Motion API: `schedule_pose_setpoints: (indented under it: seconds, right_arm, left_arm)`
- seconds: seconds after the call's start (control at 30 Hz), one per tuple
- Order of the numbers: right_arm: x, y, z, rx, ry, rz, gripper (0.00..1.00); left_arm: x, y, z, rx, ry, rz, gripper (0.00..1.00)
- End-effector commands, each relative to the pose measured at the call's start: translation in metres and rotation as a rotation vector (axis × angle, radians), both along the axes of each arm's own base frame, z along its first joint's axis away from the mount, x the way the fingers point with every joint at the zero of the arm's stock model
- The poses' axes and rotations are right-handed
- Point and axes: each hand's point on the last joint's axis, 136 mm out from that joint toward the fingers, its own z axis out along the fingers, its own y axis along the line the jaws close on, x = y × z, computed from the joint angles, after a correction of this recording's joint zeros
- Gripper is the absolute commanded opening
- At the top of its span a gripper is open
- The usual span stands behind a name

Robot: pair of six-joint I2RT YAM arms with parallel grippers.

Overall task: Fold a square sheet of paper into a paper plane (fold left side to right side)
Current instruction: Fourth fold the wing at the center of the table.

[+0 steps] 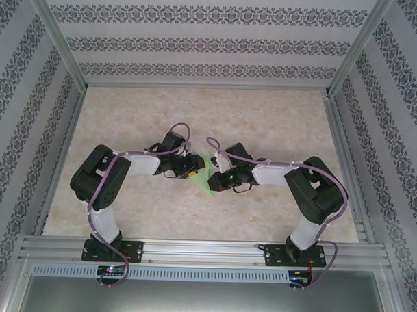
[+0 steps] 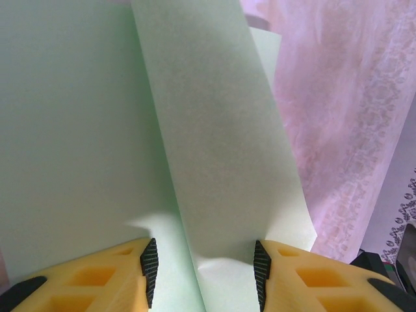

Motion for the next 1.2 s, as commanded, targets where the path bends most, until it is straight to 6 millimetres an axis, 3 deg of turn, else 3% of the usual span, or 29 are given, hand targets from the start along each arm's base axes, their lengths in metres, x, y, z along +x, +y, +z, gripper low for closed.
schedule_pose_setpoints:
  seconds: [0.0,0.27,0.47,0.63,0.93,1.17]
  right_arm:
    - [0.001,0.0,0.002,0.021,0.011,-0.002,0.14]
    - [0.003,-0.001,0.02,0.064,-0.005,-0.007,0.29]
    - [0.016,-0.007,0.039,0.111,-0.023,-0.042,0.37]
    - [0.025,-0.014,0.038,0.052,-0.036,-0.073,0.45]
    - [0.045,-0.002,0.039,0.128,0.013,-0.116,0.44]
    - [0.053,0.003,0.034,0.173,0.056,-0.128,0.36]
  left_arm:
    - [-0.006,0.002,-0.015,0.056,0.034,-0.003,0.47]
    - [-0.006,0.004,-0.016,0.064,0.038,-0.003,0.47]
    - [-0.006,0.004,-0.015,0.062,0.035,-0.003,0.47]
    - [-0.006,0.004,-0.014,0.062,0.03,-0.003,0.47]
    - [-0.007,0.004,-0.014,0.062,0.032,-0.004,0.47]
    - [-0.007,0.004,-0.014,0.062,0.03,-0.004,0.47]
